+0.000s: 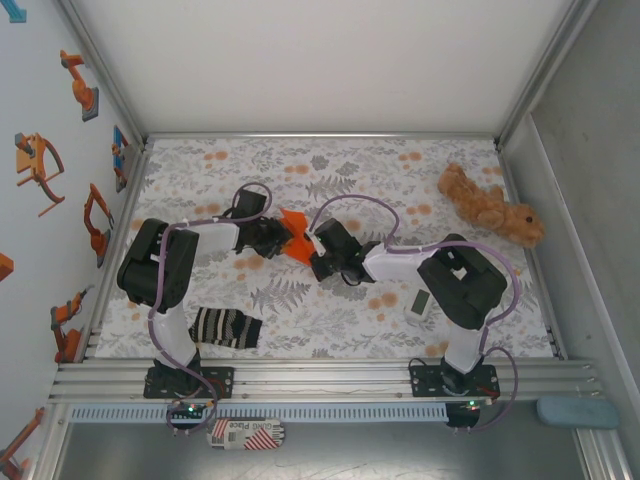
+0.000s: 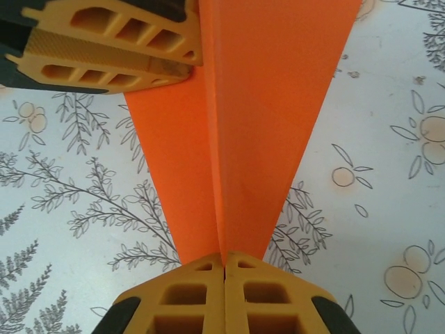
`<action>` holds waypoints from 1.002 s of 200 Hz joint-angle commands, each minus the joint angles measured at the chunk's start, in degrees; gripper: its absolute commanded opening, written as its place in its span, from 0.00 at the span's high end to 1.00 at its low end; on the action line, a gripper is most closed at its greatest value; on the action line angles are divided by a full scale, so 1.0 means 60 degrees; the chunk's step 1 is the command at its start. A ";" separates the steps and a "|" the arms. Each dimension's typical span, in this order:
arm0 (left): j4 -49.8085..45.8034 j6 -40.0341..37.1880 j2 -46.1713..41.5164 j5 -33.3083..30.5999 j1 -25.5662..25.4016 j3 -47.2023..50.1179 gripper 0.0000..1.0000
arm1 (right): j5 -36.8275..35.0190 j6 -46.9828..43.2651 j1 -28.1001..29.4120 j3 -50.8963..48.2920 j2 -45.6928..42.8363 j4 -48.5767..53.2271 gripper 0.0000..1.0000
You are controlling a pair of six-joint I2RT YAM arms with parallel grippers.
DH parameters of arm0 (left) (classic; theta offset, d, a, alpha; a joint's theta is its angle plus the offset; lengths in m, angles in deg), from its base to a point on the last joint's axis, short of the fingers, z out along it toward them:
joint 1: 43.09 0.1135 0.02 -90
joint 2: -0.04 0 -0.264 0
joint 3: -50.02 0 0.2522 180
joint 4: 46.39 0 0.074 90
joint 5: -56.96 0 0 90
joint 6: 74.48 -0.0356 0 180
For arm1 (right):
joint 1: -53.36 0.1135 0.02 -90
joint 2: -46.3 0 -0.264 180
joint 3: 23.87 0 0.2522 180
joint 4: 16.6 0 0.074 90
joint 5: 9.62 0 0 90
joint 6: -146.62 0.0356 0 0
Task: Fold a paper plane with a square sheet of paper (pick it up from the middle)
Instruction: Fourth fold the wing at the center of the table.
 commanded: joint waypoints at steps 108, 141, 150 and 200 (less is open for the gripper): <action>-0.2062 -0.1226 -0.1788 -0.2101 -0.0005 0.0453 0.84 | 0.1278 0.0228 -0.0034 0.1172 0.0747 0.1251 0.99; -0.1938 -0.1288 -0.2163 -0.2307 -0.0018 0.0724 0.85 | 0.1498 0.0365 -0.0085 0.1417 0.0860 0.1586 0.99; -0.1894 -0.1313 -0.2229 -0.2301 -0.0039 0.0792 0.85 | 0.1622 0.0439 -0.0106 0.1520 0.0874 0.1745 0.99; -0.0741 -0.1341 -0.2538 -0.1879 -0.0269 0.1389 0.85 | 0.2340 0.1012 -0.0282 0.1867 0.1120 0.2516 0.99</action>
